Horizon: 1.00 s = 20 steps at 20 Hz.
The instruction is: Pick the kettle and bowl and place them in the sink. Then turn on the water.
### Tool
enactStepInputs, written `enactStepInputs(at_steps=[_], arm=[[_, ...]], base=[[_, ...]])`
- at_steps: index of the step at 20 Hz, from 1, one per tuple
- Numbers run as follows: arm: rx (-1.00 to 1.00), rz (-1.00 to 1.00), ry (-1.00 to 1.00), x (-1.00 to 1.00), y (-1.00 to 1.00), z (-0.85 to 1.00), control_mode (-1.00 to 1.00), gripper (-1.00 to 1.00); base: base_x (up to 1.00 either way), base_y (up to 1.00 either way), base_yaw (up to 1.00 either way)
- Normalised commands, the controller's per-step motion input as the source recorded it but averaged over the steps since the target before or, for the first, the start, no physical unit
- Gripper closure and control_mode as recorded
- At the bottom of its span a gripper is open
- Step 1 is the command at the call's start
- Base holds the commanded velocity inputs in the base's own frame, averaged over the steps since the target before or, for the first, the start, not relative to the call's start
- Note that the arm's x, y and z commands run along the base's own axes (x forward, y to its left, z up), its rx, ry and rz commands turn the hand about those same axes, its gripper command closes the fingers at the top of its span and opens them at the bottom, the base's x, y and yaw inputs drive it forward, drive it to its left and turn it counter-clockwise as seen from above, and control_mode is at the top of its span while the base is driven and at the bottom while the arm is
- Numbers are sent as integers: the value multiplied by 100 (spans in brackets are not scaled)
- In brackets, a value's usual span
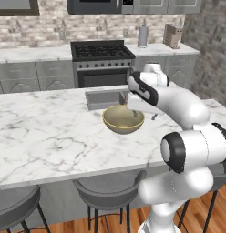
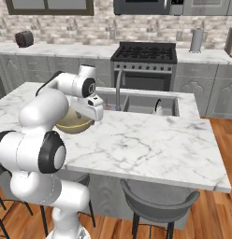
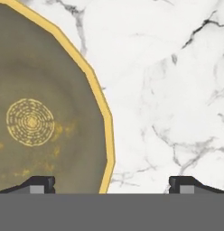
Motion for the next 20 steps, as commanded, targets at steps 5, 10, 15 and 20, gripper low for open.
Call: enactStepInputs(at_steps=[5,10,15,20], arm=[[0,-4,0,4,0,-14,-100,-100],[0,-2,0,3,0,-20,-100,-100],[-2,-7,0,20,3,-25,-100,-100],[0,-10,0,22,7,-1,-100,-100]], base=[[0,0,0],[0,0,0],[0,0,0],[0,0,0]])
